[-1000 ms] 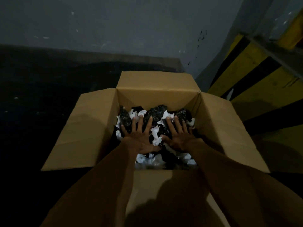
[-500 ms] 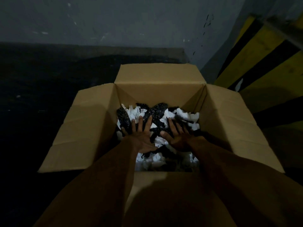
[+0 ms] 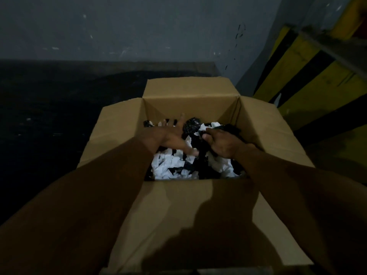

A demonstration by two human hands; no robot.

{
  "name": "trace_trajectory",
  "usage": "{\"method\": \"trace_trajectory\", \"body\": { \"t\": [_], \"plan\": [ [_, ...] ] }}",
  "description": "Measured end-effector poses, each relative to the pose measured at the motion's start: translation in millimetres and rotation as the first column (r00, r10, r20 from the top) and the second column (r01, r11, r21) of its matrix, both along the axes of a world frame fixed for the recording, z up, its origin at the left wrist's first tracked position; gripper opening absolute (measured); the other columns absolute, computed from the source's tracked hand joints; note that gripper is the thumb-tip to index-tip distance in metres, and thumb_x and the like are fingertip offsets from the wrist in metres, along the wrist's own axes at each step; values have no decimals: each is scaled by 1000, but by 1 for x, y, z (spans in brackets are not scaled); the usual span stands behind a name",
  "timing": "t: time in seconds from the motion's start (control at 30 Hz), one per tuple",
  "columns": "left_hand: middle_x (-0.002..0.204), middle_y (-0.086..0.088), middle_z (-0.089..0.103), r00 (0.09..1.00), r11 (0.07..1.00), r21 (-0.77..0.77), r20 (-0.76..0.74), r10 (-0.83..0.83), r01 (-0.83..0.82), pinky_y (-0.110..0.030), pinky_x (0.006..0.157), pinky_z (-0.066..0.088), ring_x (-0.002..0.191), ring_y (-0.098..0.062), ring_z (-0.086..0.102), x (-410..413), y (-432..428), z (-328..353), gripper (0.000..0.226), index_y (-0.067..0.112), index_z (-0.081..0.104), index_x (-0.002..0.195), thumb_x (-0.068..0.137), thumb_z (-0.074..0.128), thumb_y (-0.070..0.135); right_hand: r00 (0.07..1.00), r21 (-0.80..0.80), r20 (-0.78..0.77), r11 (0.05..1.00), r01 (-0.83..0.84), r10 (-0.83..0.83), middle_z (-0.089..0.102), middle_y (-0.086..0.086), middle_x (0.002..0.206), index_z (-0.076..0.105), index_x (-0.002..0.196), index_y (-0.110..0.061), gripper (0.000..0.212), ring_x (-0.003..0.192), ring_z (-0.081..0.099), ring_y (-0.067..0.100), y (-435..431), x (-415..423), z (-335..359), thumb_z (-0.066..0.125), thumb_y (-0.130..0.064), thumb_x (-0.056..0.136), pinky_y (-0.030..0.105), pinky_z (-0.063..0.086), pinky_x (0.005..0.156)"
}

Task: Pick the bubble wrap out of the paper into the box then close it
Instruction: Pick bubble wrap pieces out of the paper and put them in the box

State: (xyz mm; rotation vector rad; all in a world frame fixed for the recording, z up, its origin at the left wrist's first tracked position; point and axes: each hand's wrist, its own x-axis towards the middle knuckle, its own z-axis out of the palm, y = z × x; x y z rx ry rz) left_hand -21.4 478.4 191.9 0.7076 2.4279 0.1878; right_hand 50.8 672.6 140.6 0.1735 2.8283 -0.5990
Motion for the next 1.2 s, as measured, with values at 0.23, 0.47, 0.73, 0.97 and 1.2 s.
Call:
{"method": "trace_trajectory", "body": {
  "t": [0.23, 0.47, 0.73, 0.97, 1.2],
  "plan": [
    [153, -8, -33, 885, 961, 46, -403, -233, 274, -52, 115, -11, 142, -22, -29, 41, 30, -38, 108, 10, -26, 145, 81, 23, 82, 990, 241, -142, 969, 46, -12, 30, 19, 151, 32, 144, -6, 73, 141, 25, 37, 7, 3, -9, 11, -52, 92, 46, 18, 116],
    [151, -8, -38, 950, 979, -181, -278, -141, 93, -53, 115, -11, 141, -24, -30, 17, 8, -94, 137, 11, -35, 141, 57, 30, 98, 969, 211, 224, 976, 53, -101, -31, 3, 156, -27, 145, -35, 80, 144, -23, 31, 5, 7, -44, 15, -73, 89, 53, -9, 117],
    [153, -5, -36, 971, 990, -127, -220, -90, 63, -53, 115, -11, 142, -23, -29, 11, 10, -101, 137, 17, -36, 141, 56, 37, 97, 950, 163, 281, 982, 91, -134, -24, 1, 159, -20, 148, -37, 77, 146, -20, 29, 7, 3, -55, 15, -73, 90, 50, -10, 117],
    [153, -13, -32, 911, 992, 126, -408, 58, -7, -54, 114, -14, 140, -29, -32, 14, 2, -68, 95, 18, -25, 147, 85, 14, 77, 977, 195, -158, 966, 169, -139, 1, 7, 162, 4, 154, -20, 63, 148, 1, 32, 2, -1, -15, 19, -51, 101, 48, 1, 118],
    [155, -16, -28, 821, 937, 195, -452, 349, -291, -53, 115, -11, 141, -33, -29, 2, 5, -92, 96, 15, -20, 149, 84, 13, 77, 974, 161, -159, 969, 189, -163, -11, 3, 162, -6, 153, -20, 73, 148, -10, 29, -23, -31, -30, 17, -60, 97, 49, -5, 117]
  ]
}}
